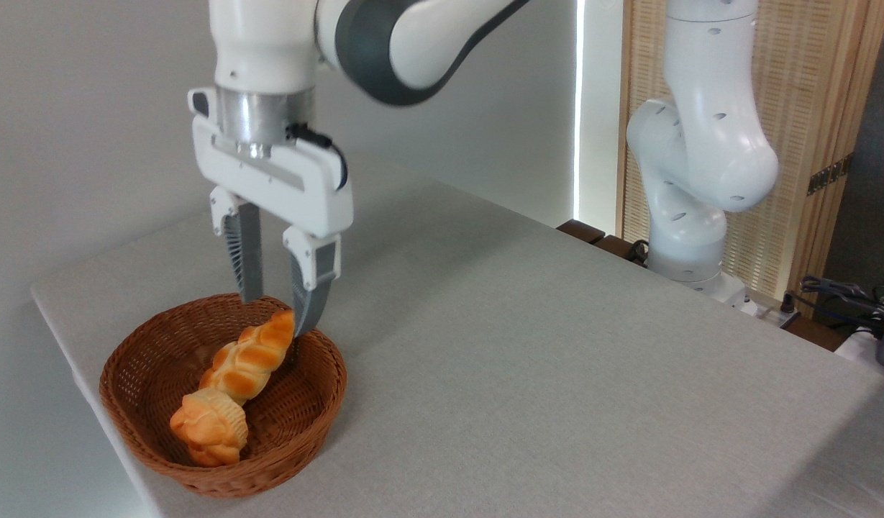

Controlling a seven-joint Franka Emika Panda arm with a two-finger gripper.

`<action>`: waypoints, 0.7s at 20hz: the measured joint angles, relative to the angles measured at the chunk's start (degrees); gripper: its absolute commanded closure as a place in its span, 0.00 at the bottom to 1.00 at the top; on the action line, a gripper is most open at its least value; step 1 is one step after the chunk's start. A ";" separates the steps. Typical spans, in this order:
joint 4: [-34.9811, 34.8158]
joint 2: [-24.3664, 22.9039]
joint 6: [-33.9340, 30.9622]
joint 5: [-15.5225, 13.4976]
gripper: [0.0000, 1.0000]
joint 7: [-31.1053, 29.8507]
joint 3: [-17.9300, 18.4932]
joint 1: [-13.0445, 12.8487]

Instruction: Put bread into the basket

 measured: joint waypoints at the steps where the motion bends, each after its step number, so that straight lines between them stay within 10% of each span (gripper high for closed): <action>1: 0.34 -1.14 -2.13 0.52 0.00 1.84 0.40 0.00; 6: 1.10 -5.34 -11.91 0.80 0.00 14.03 3.54 0.09; 14: 1.09 -4.71 -12.66 -1.75 0.00 11.20 3.79 0.05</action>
